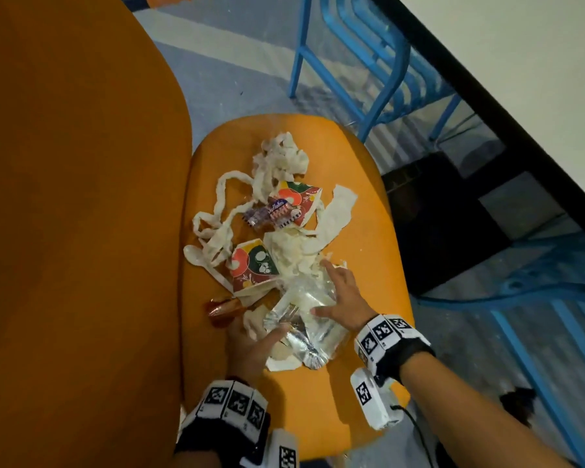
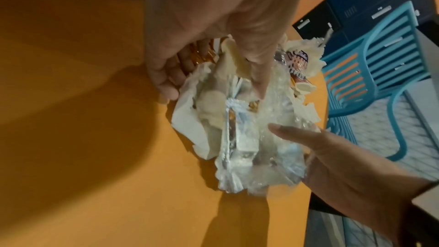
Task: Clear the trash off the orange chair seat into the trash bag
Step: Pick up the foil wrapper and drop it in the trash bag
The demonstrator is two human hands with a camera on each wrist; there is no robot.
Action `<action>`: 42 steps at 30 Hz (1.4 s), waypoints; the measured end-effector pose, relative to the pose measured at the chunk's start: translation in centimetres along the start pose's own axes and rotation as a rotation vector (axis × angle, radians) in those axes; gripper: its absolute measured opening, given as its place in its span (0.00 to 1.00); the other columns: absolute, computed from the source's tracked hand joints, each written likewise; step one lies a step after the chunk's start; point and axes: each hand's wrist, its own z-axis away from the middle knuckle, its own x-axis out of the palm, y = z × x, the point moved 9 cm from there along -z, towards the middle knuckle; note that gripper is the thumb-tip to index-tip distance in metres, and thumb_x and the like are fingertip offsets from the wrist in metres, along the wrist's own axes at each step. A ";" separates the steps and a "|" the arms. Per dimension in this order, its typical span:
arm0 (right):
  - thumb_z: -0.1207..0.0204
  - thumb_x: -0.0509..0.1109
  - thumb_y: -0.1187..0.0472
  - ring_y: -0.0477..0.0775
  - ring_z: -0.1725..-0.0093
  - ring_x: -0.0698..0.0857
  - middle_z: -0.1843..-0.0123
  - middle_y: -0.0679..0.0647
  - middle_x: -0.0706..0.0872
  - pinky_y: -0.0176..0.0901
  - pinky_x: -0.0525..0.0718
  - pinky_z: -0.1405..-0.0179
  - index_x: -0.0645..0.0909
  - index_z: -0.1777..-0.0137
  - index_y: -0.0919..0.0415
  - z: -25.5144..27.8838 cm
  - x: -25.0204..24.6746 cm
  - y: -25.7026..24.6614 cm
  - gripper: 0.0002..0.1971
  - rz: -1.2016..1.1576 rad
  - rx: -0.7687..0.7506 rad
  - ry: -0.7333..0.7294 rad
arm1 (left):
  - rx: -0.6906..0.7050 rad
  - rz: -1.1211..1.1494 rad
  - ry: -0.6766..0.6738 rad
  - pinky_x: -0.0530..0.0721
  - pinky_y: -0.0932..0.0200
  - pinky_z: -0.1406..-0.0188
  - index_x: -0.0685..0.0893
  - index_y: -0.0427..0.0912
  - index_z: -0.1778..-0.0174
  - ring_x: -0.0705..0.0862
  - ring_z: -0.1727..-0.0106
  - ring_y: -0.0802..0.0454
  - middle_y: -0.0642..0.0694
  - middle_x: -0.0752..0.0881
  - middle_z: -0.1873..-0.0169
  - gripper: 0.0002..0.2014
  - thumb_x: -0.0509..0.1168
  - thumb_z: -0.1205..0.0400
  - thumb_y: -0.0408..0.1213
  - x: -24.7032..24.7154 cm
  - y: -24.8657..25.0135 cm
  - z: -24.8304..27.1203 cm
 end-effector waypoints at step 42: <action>0.31 0.73 0.73 0.65 0.35 0.82 0.35 0.67 0.82 0.56 0.81 0.36 0.75 0.33 0.68 7.7 -1.3 5.1 0.25 -0.730 0.110 0.066 | -0.013 -0.031 -0.485 0.82 0.39 0.36 0.75 0.47 0.33 0.85 0.39 0.41 0.41 0.86 0.38 0.33 0.70 0.36 0.35 7.0 4.4 4.7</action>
